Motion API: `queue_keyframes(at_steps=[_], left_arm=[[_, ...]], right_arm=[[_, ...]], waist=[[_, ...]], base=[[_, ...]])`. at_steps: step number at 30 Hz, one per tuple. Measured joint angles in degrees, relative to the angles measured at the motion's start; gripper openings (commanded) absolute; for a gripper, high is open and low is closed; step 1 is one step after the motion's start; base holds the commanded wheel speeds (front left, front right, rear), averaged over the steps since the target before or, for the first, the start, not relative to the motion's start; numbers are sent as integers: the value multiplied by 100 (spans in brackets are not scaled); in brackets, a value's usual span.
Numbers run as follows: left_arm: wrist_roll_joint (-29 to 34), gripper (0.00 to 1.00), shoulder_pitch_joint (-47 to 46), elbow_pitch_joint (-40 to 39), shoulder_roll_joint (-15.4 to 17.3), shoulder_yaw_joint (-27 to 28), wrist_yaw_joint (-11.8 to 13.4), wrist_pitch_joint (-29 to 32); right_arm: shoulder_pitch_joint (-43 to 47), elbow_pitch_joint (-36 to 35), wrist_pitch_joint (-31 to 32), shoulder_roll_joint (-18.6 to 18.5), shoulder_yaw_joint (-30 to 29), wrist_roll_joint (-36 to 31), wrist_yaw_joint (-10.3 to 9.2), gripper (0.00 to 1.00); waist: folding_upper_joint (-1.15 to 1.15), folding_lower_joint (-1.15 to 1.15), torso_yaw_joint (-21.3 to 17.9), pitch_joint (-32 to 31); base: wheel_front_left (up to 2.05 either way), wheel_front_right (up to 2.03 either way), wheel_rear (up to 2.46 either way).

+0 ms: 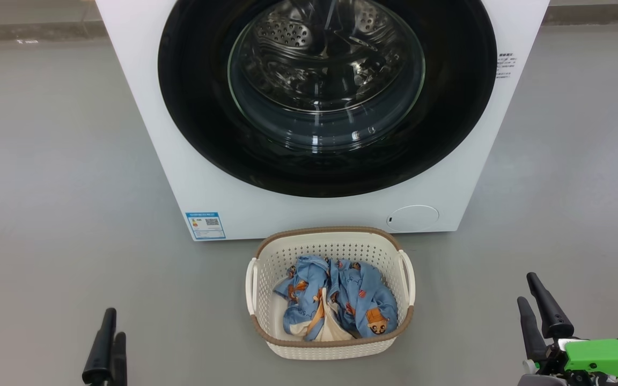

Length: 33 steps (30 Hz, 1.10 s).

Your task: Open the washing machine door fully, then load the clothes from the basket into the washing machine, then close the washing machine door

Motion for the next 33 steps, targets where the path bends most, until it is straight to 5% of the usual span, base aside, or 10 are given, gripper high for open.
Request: queue_keyframes(at_steps=[16, 33], left_arm=[[628, 100, -43, -202, 321, -387, 0, -403], [2086, 100, -165, -203, 499, -556, 0, -697]], right_arm=[[-136, -191, -272, -88, 300, -512, 0, 100], [-243, -115, -527, -158, 398, -2301, 0, 100]], waist=[[0, 0, -1, 3], [0, -1, -4, -6]], base=[[0, 0, 0], [0, 0, 0]])
